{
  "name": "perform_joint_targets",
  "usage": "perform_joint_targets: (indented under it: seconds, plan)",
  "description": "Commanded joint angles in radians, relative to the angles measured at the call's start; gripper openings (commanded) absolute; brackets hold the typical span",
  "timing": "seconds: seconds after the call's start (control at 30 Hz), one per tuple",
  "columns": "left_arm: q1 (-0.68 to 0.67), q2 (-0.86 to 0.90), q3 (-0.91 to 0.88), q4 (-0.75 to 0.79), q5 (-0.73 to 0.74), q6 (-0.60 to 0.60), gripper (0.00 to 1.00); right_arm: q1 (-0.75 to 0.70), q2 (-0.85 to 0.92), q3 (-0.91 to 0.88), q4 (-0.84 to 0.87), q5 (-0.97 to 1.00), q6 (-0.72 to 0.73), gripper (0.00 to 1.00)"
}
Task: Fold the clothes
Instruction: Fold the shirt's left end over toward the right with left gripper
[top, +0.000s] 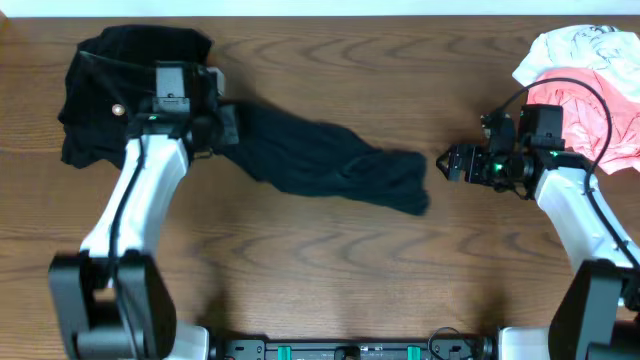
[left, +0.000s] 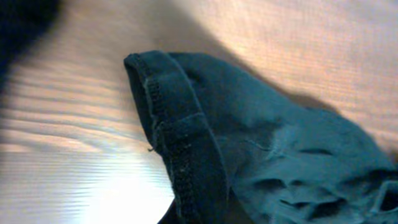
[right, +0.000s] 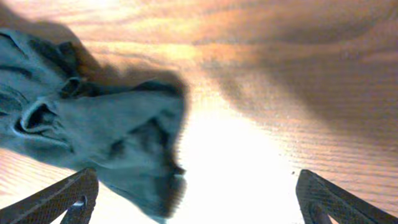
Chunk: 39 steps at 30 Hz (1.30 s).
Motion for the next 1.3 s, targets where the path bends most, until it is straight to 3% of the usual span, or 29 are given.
perform_joint_targets:
  seconds: [0.0, 0.4, 0.83, 1.27]
  plan:
    - [-0.035, -0.055, 0.011, -0.024, -0.163, 0.018, 0.06, -0.007, -0.045, 0.0, 0.003, -0.014, -0.015, 0.99]
    - [-0.36, -0.064, 0.011, -0.05, -0.423, 0.008, 0.06, -0.007, -0.099, 0.0, 0.0, 0.005, 0.033, 0.99]
    - [-0.631, -0.024, 0.01, 0.068, -0.425, -0.087, 0.06, -0.007, -0.225, 0.0, 0.002, 0.106, 0.103, 0.99]
    - [-0.788, 0.115, 0.01, 0.162, -0.421, -0.1, 0.06, -0.007, -0.393, 0.0, -0.001, 0.158, 0.136, 0.99]
